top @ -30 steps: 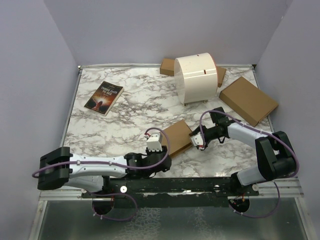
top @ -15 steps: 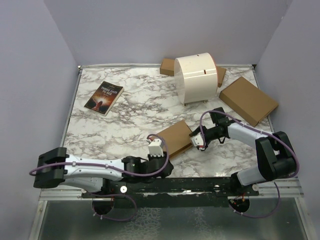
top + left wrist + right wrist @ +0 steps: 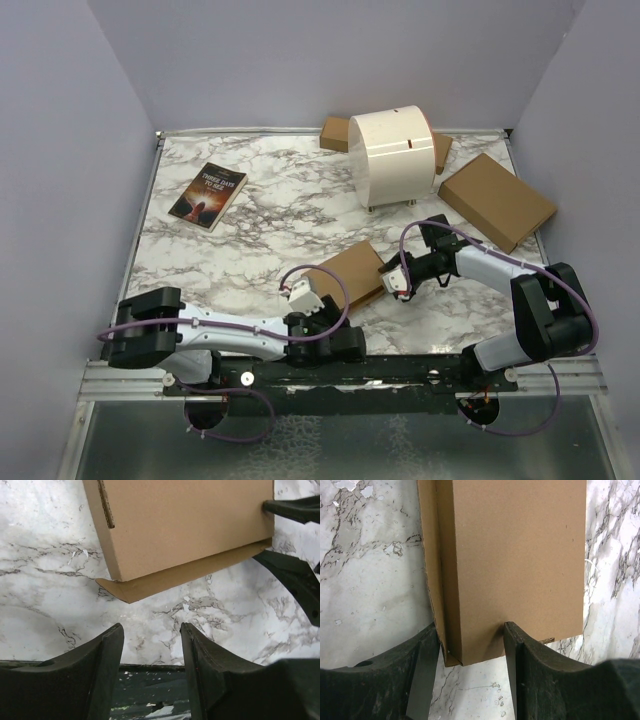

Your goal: Fold the paper box

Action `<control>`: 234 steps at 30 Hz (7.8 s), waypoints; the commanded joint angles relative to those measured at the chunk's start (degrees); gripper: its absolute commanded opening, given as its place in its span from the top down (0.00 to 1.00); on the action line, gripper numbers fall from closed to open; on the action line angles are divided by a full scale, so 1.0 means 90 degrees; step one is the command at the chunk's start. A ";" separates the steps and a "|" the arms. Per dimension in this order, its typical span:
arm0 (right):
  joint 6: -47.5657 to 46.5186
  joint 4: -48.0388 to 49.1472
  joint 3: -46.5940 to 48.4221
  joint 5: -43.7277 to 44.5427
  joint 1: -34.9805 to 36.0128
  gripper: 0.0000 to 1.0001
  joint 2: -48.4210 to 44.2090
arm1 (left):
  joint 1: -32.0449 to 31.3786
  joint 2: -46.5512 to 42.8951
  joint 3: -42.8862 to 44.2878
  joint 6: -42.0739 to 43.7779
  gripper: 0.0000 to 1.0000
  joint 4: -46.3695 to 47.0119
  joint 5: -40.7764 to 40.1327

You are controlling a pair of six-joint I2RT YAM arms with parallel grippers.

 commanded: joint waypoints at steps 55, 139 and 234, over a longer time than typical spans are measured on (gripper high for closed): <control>0.0147 -0.0349 0.0029 -0.0105 0.0038 0.48 0.0097 | 0.0498 0.2432 0.1672 -0.0602 0.66 -0.1342 0.0472; 0.0102 -0.0428 0.0062 -0.0070 0.0038 0.48 0.0219 | 0.0458 0.1352 0.2141 0.1013 0.50 -0.2079 0.0538; 0.0099 -0.0428 0.0070 -0.0061 0.0039 0.48 0.0308 | 0.1249 0.0698 0.0104 0.2145 0.75 0.0228 0.0983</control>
